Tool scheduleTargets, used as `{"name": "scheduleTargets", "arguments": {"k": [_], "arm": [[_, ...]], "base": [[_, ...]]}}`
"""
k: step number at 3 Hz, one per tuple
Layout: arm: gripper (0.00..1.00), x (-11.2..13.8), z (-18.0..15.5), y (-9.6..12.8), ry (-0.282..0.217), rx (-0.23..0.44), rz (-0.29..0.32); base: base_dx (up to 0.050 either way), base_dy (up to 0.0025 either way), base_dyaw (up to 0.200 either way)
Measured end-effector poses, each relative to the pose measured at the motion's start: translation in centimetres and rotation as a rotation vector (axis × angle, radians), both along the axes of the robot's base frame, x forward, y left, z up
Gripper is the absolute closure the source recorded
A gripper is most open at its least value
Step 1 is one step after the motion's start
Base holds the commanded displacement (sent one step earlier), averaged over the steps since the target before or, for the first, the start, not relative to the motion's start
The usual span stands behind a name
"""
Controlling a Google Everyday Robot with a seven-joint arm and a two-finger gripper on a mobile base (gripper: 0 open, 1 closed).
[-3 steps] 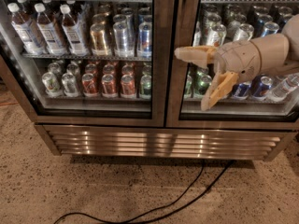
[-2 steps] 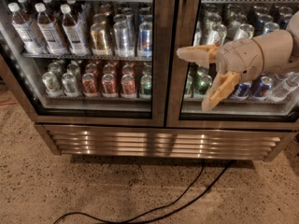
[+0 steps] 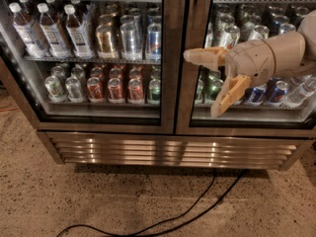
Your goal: Open left fridge door
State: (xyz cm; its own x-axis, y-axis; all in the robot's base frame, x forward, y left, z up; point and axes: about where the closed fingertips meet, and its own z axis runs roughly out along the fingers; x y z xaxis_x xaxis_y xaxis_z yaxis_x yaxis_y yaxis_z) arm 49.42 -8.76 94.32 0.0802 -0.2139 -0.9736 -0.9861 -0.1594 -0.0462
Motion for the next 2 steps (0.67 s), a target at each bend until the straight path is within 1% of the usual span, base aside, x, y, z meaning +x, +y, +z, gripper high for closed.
{"name": "scheduleTargets", "arguments": {"k": [1,2], "arm": [[0.0,-0.32,2.8,0.89,-0.045,0.016,-0.013],[0.0,-0.32,2.8,0.89,-0.045,0.016,-0.013]], "base": [[0.0,0.0,0.0],[0.0,0.0,0.0]]}}
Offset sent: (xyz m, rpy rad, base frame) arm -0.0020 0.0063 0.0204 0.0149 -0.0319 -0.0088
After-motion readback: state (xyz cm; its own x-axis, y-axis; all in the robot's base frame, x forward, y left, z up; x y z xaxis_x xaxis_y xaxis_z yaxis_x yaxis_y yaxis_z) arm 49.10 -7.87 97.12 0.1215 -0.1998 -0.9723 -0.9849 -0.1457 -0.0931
